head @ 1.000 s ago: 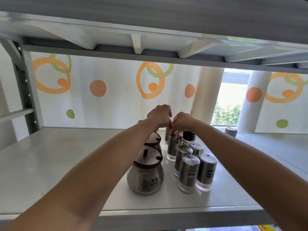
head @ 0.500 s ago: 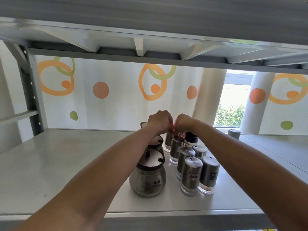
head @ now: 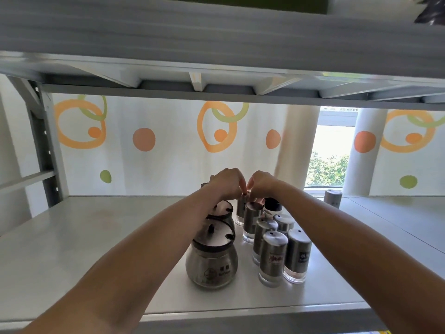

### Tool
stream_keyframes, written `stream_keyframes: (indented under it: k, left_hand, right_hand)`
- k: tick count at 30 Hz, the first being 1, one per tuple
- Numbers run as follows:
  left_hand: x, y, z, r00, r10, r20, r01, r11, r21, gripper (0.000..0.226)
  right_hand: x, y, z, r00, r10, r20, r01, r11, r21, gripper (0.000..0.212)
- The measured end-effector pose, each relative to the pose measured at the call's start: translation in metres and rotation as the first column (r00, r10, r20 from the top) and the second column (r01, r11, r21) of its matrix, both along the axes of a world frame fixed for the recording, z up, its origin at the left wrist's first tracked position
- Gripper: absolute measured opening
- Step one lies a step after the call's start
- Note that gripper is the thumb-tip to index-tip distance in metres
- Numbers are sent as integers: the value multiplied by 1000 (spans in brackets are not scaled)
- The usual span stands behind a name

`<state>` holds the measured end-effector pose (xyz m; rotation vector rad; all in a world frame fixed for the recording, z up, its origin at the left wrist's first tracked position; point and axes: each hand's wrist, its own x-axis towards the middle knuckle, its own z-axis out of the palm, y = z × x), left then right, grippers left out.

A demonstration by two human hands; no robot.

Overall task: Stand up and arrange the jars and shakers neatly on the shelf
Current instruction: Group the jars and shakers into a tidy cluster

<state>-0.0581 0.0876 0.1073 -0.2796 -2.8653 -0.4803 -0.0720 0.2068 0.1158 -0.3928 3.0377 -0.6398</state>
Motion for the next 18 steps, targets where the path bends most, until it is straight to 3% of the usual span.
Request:
stream_keyframes:
  k: [5,10,18]
  left_hand:
    - [6,0,5,1000,-18,-15,19,999,43,40]
    - [14,8,18,990,-135,-37,138,981,138,37]
    - [33,31,24,969,-247,24,242,961,131,42]
  right_hand:
    - [9,12,15,1000,20,-2,-20,997,-69,45]
    - [18,45,30,1000,13,3,-12,990,-140,35]
    - [38,88,30,998,29,48,-17,974,-225,43]
